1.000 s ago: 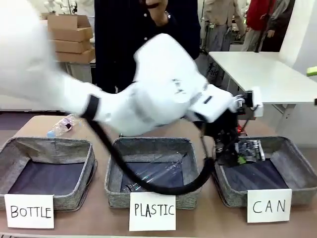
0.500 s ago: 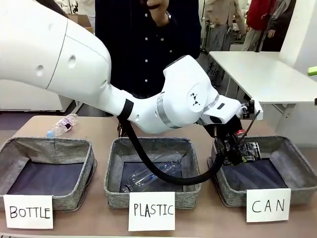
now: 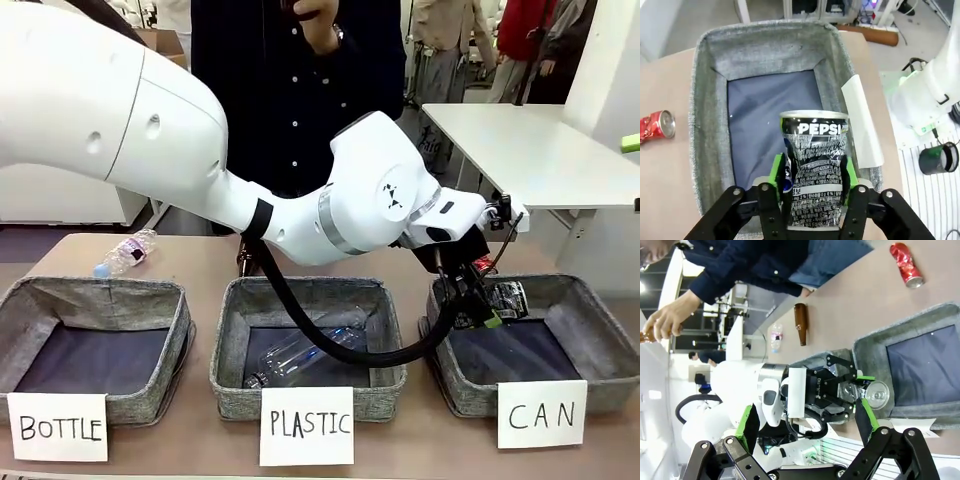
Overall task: Sort the can waste into the basket.
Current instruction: Pick up the can waste from the table and place it in the right Fabric basket.
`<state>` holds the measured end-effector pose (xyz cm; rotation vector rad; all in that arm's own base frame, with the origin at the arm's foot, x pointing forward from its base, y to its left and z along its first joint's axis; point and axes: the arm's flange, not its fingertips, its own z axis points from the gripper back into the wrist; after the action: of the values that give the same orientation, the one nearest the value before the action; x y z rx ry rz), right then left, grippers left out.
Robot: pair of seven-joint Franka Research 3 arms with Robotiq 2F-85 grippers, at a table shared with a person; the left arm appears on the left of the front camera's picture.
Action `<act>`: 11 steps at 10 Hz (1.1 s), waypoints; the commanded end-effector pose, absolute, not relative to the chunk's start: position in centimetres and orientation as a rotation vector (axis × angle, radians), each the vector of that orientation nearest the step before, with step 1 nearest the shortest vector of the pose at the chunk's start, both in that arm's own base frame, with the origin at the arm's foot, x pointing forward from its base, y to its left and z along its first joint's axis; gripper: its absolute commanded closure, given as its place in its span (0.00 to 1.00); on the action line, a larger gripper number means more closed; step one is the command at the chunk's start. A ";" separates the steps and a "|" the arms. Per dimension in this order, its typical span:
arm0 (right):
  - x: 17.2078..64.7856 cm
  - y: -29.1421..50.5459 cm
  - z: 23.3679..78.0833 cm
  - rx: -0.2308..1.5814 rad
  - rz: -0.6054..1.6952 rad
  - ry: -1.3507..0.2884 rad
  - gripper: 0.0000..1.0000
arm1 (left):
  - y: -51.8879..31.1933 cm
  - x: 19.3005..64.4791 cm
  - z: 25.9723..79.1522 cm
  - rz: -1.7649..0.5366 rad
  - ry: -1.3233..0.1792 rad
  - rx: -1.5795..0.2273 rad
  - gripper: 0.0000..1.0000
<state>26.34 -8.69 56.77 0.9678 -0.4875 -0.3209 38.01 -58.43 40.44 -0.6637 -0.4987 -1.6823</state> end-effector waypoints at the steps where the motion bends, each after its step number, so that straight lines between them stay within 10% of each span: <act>1: 26.5 -8.8 56.9 0.980 -0.326 -0.496 0.00 | -59.1 37.9 40.7 -1.691 -0.470 -0.667 0.00; 11: 29.3 -4.7 55.8 0.952 -0.204 -0.381 0.00 | -40.6 33.1 45.8 -1.419 -0.133 -0.872 0.00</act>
<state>27.38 -6.63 56.06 0.9545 -0.4284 -0.2743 35.03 -46.96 43.33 -0.8239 -0.1179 -1.4426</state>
